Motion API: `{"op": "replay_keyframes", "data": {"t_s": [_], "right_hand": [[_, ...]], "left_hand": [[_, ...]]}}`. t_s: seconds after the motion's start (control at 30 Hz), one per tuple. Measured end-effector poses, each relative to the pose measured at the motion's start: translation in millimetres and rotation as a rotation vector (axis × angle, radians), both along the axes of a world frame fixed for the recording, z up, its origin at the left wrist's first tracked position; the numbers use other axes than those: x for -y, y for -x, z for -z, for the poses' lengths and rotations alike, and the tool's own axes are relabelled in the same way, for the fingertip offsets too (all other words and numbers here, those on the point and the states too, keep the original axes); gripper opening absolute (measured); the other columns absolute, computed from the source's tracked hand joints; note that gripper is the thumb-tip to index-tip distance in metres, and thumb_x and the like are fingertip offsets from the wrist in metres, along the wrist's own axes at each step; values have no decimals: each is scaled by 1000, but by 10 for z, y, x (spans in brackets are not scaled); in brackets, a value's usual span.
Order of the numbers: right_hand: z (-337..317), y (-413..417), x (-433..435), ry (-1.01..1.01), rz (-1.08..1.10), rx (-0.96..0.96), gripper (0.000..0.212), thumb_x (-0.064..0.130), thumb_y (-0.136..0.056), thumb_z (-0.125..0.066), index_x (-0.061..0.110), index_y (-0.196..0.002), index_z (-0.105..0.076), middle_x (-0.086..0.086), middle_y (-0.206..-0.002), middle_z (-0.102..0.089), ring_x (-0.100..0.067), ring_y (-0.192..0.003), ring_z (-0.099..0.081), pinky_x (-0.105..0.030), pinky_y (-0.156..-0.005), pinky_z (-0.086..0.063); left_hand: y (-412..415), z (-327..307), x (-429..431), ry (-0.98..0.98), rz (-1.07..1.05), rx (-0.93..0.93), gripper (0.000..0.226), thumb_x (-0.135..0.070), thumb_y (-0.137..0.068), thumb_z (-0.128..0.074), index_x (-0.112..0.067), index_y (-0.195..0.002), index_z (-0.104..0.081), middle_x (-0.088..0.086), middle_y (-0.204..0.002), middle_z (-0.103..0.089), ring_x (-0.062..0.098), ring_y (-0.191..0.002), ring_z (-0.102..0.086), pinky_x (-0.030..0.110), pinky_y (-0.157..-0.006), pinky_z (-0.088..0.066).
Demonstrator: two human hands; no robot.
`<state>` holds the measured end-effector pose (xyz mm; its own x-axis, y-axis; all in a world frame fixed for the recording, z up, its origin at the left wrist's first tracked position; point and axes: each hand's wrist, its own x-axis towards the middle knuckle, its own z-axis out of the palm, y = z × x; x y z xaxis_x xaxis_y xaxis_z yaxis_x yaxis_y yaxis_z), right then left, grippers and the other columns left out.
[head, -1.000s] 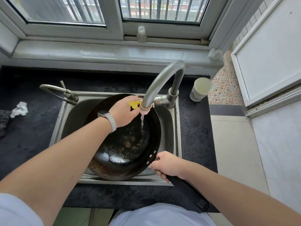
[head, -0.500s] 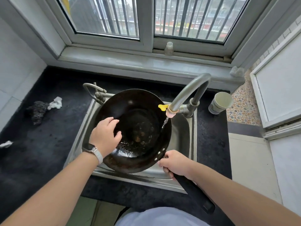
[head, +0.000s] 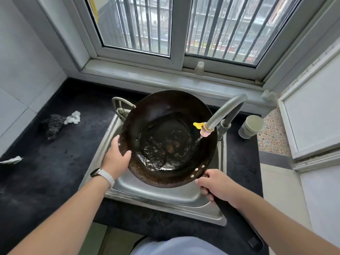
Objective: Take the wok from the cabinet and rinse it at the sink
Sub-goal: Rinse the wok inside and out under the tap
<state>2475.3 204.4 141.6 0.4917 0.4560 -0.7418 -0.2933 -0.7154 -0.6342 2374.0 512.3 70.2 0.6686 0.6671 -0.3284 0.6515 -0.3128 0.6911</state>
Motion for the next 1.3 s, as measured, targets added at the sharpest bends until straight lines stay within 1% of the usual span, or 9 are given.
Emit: {"op": "replay_keyframes", "data": {"t_s": [0.13,0.2,0.27,0.43,0.6,0.73,1.0,1.13,1.3], "right_hand": [[-61,14,91,27,2,39,23,13,-94,-56,8,-73,-49,-4,-54,-49,-16,-41,-44,-28,-44,-43],[-81,41,137,36,15,53,19,12,-94,-57,6,-77,-52,-5,-56,-51,-16,-41,-45,-29,-43,-45],[-100,64,179,58,22,77,17,12,-94,-57,6,-79,-52,-3,-55,-52,-16,-41,-46,-28,-43,-46],[-167,103,305,113,19,125,21,15,-94,-55,6,-75,-53,-7,-55,-54,-20,-39,-47,-28,-44,-48],[-234,177,445,170,41,170,31,16,-97,-53,5,-69,-51,-7,-48,-54,-18,-36,-48,-21,-46,-48],[-297,221,503,196,45,181,33,16,-100,-51,8,-68,-49,2,-43,-51,-15,-35,-49,-19,-45,-47],[-287,301,590,240,39,192,26,17,-98,-49,8,-74,-52,-4,-49,-55,-17,-37,-51,-23,-45,-48],[-242,331,590,246,26,202,21,18,-99,-49,10,-81,-57,-6,-53,-56,-20,-41,-53,-25,-45,-51],[-218,357,568,243,19,223,16,18,-101,-48,16,-90,-60,-2,-51,-55,-19,-41,-53,-27,-46,-52]], "left_hand": [[-62,233,-11,321,-120,64,46,-26,-79,-62,-25,-125,-55,2,-112,-70,26,-106,-66,52,-94,-54],[-127,364,30,415,-150,118,31,-20,-75,-59,-24,-106,-61,9,-103,-71,32,-100,-67,58,-90,-55],[-185,368,156,495,-197,168,29,-15,-72,-56,-23,-100,-62,12,-101,-71,36,-100,-67,59,-90,-54],[-317,397,454,619,-230,219,35,11,-88,-49,-21,-100,-58,12,-102,-68,29,-95,-65,39,-78,-54],[-434,511,600,690,-192,242,39,14,-90,-47,-22,-99,-59,13,-107,-68,27,-95,-64,37,-76,-53],[-466,601,716,766,-177,234,37,12,-93,-43,-19,-108,-57,14,-112,-67,30,-100,-64,40,-76,-55],[-424,759,877,890,-222,237,40,9,-98,-37,-14,-129,-51,15,-120,-65,27,-99,-64,38,-71,-54],[-408,787,887,926,-254,267,29,-4,-104,-39,-15,-128,-52,14,-123,-65,28,-102,-65,39,-73,-54],[-446,771,915,966,-301,279,29,-18,-107,-40,-15,-133,-52,11,-128,-65,31,-115,-62,42,-83,-55]]}}
